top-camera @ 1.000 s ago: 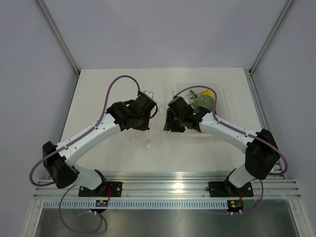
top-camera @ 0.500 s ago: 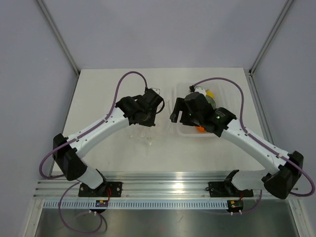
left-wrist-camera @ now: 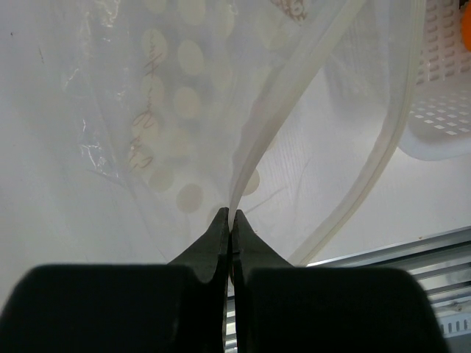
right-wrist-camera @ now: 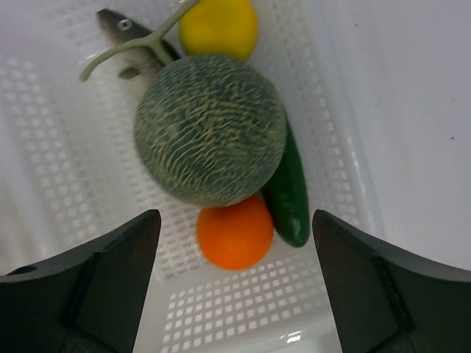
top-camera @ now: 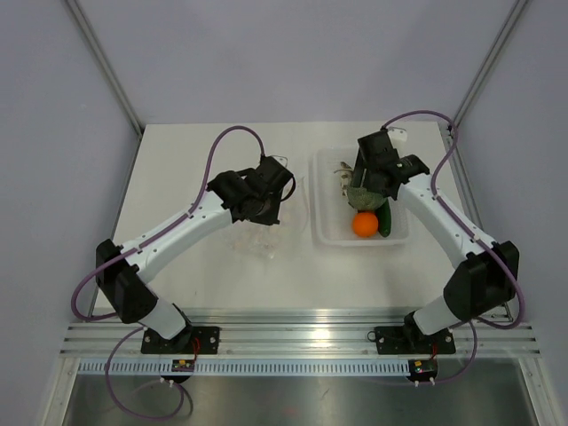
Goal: Place the food in the zip-top bag and seal the zipper
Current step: Adjust the fake fruit in the bin.
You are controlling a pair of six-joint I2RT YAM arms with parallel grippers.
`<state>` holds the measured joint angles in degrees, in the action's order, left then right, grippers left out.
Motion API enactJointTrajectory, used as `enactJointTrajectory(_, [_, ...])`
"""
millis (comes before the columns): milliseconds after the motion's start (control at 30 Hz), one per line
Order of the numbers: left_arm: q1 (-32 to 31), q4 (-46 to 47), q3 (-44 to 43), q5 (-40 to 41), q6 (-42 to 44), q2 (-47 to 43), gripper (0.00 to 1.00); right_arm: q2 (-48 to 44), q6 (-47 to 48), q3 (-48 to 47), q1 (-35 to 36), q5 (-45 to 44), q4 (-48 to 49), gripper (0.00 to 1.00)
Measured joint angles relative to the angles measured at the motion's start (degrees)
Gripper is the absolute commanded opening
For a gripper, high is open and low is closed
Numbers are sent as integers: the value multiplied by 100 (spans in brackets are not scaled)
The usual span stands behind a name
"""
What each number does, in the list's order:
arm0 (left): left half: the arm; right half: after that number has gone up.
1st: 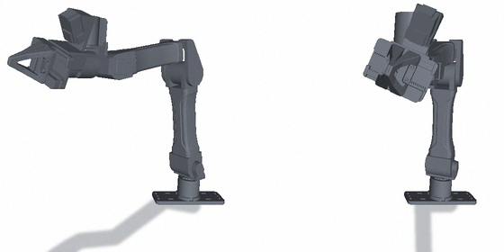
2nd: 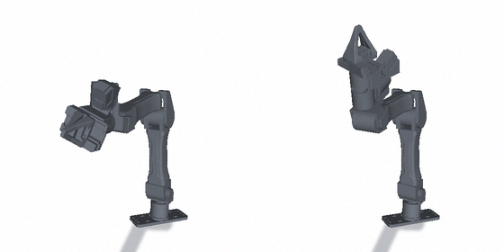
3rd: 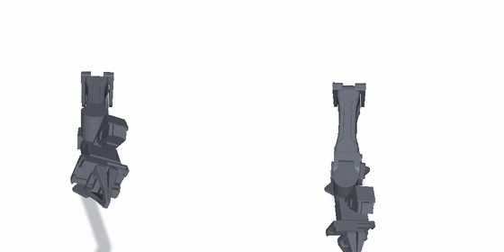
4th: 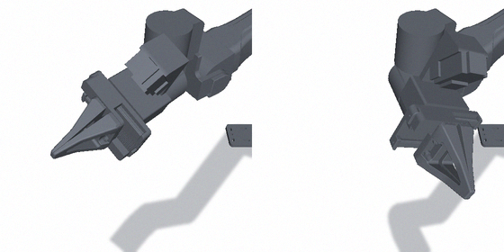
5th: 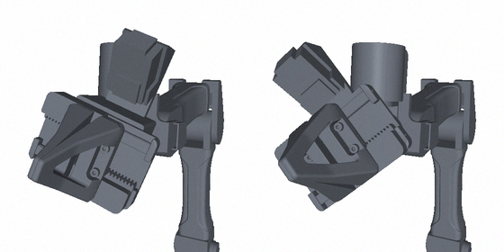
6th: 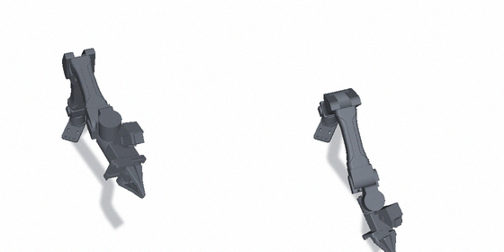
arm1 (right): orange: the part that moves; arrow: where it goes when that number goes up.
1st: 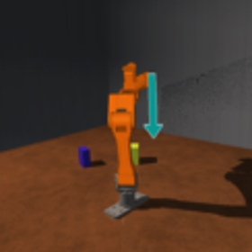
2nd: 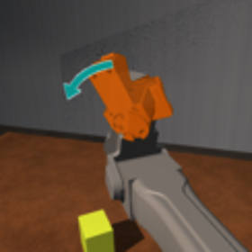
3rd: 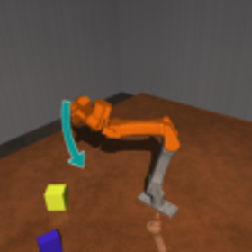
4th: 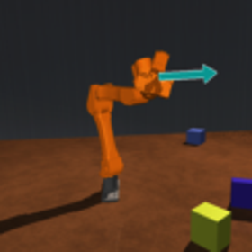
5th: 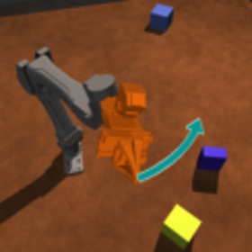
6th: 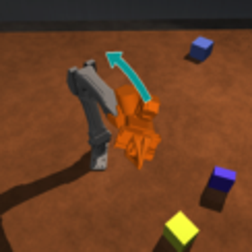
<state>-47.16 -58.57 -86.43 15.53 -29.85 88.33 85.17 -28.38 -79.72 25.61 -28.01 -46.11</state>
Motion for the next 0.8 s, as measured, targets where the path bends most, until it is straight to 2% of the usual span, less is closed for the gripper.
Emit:
enactJointTrajectory(100, [17,7,2,-42,0,-2,0,345,192,-105,-608,184,59,93])
enactJointTrajectory(300, [39,92,101,-166,0,-52,0,911,317,-199,-1563,1241,612,98])
enactJointTrajectory(567, [39,179,251,-264,2,-162,0,1001,295,214,-1611,2828,1458,96])
enactJointTrajectory(800, [50,190,264,-286,7,-282,0,293,245,1126,-1574,4052,1683,93])
